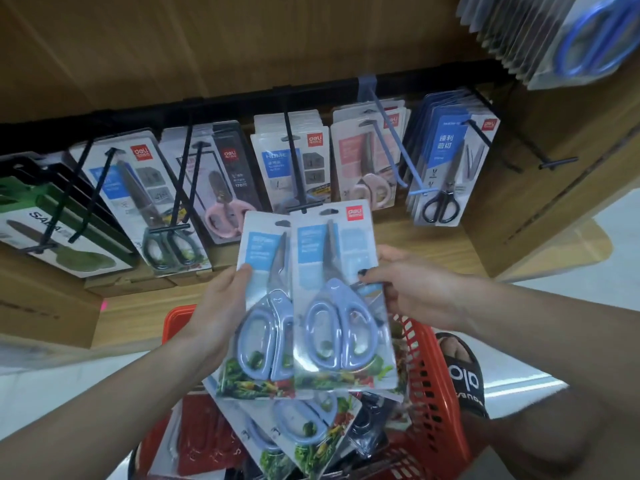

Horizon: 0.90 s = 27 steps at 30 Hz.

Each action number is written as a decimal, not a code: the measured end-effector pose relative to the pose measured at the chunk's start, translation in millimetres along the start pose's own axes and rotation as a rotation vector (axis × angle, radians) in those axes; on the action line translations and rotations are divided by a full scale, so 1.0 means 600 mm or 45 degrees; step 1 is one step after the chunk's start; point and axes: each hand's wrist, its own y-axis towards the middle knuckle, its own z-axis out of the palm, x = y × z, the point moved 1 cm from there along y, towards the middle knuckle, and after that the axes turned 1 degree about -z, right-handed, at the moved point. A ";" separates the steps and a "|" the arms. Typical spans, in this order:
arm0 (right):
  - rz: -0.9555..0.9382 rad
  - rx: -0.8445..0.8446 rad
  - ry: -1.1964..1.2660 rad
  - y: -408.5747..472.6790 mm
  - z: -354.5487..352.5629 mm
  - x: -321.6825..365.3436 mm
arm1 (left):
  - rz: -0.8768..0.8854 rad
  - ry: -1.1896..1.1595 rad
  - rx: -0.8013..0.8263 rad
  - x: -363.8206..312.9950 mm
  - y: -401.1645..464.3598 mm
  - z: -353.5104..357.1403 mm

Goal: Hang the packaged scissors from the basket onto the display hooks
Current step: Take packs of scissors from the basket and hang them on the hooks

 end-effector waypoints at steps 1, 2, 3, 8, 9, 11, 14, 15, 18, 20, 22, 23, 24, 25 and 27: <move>-0.021 -0.031 -0.016 0.000 -0.015 0.002 | 0.016 0.020 -0.023 -0.002 -0.002 -0.004; -0.045 -0.065 -0.052 -0.001 -0.030 0.004 | 0.027 0.013 -0.025 -0.004 -0.004 -0.007; -0.073 -0.104 -0.110 -0.004 -0.044 0.007 | 0.027 -0.005 -0.026 -0.004 -0.006 -0.011; -0.196 -0.216 -0.268 -0.023 -0.094 0.000 | 0.029 0.028 -0.030 -0.004 -0.016 -0.008; -0.211 -0.209 -0.268 -0.028 -0.100 -0.005 | 0.033 0.042 -0.031 -0.003 -0.017 -0.006; -0.234 -0.182 -0.260 -0.038 -0.107 -0.016 | 0.028 0.056 -0.042 -0.001 -0.019 -0.003; -0.261 -0.175 -0.208 -0.047 -0.116 -0.029 | 0.015 0.053 -0.050 -0.003 -0.020 0.003; -0.271 -0.184 -0.182 -0.048 -0.119 -0.030 | 0.016 0.054 -0.044 -0.003 -0.020 0.004; -0.293 -0.238 -0.074 -0.052 -0.126 -0.031 | 0.029 0.066 -0.015 -0.004 -0.023 0.011; -0.304 -0.289 -0.011 -0.053 -0.129 -0.028 | 0.031 0.068 -0.001 -0.004 -0.024 0.015; -0.325 -0.346 0.013 -0.048 -0.130 -0.024 | 0.028 0.068 0.013 -0.003 -0.026 0.017; -0.332 -0.376 0.021 -0.043 -0.130 -0.022 | 0.027 0.073 0.016 -0.003 -0.026 0.018; -0.328 -0.406 0.025 -0.038 -0.130 -0.020 | 0.028 0.077 0.021 -0.002 -0.027 0.020; -0.318 -0.435 0.025 -0.032 -0.130 -0.017 | 0.028 0.076 0.029 -0.001 -0.028 0.020; -0.303 -0.478 0.008 -0.018 -0.129 -0.008 | 0.031 0.070 0.045 0.000 -0.029 0.022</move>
